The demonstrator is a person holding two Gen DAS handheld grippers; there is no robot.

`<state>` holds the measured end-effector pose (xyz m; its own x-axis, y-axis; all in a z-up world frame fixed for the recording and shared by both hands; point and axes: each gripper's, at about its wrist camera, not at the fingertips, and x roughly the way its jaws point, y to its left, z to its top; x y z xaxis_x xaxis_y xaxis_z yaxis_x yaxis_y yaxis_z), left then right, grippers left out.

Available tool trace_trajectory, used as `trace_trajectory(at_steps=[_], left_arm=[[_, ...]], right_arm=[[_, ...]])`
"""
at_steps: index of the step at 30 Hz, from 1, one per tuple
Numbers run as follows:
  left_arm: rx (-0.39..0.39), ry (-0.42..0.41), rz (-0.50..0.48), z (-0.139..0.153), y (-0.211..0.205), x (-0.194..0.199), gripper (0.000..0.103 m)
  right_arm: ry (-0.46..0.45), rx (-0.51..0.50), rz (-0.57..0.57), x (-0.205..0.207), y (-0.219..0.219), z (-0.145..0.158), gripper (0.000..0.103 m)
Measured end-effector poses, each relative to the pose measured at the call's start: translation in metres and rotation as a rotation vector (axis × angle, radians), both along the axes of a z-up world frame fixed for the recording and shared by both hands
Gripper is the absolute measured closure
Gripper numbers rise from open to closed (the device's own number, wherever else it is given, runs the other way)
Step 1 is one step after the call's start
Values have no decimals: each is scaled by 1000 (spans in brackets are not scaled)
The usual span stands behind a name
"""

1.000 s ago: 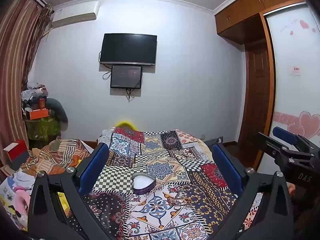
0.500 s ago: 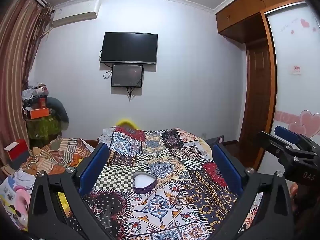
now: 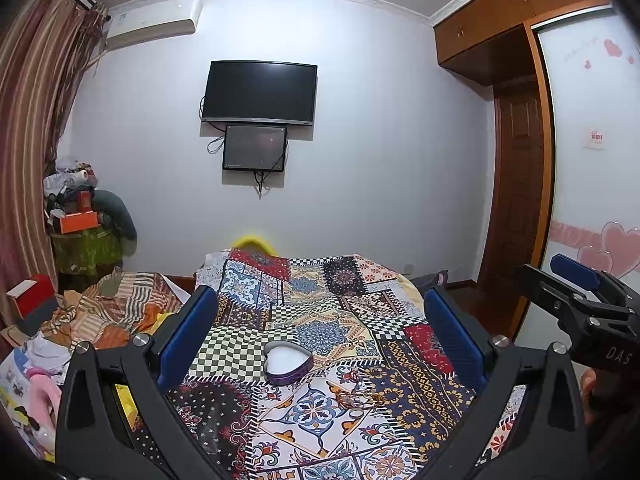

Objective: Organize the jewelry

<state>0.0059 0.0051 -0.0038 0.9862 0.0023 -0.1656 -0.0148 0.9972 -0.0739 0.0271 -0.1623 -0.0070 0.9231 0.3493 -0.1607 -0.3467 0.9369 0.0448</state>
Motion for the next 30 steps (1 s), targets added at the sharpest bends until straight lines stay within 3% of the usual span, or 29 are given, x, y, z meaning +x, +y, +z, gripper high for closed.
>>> trace_trajectory(at_steps=[30], left_arm=[[7,10,0,2,-2,3,0]], right_arm=[[16,-2,1,0,-1,-6,6]])
